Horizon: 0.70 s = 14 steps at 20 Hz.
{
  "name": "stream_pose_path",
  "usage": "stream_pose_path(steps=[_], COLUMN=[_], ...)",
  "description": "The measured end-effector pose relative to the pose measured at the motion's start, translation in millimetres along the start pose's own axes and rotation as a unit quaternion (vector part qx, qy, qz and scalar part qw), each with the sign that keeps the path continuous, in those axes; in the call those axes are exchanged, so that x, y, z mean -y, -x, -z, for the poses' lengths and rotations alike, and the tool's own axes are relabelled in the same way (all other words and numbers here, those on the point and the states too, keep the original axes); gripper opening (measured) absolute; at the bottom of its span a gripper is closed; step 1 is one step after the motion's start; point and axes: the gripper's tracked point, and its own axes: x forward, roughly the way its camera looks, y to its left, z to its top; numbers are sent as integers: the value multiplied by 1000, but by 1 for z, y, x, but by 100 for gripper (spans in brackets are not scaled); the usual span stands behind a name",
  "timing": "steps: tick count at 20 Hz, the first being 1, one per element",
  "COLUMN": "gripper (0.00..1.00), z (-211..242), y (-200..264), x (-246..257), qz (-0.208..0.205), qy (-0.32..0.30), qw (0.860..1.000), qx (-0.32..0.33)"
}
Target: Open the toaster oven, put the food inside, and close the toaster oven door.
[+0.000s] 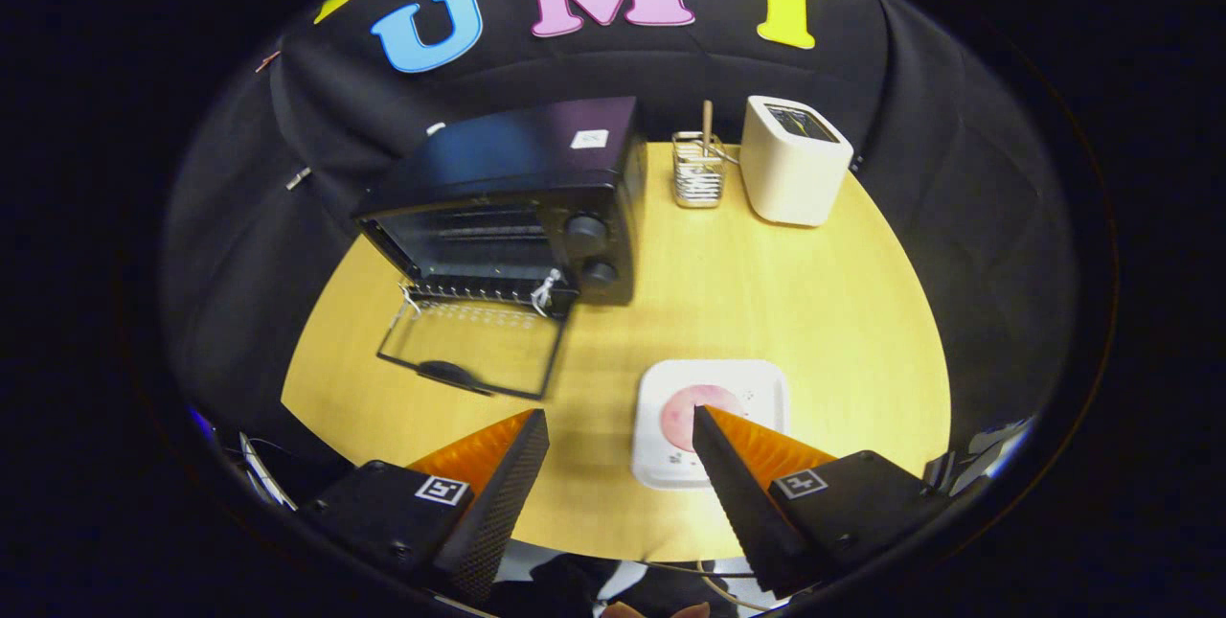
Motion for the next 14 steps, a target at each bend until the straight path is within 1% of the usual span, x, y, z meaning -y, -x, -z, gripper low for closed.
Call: stream_pose_path(steps=[4, 8, 10, 13, 14], gripper=[99, 98, 98, 98, 95], z=[25, 45, 52, 56, 59], y=[-13, -46, -63, -87, -92], x=[57, 103, 118, 132, 137], qz=[2, 8, 7, 8, 11], qy=[-4, -9, -20, -35, -37], qw=[998, 992, 988, 984, 983], qx=[-60, -123, -151, -172, -181])
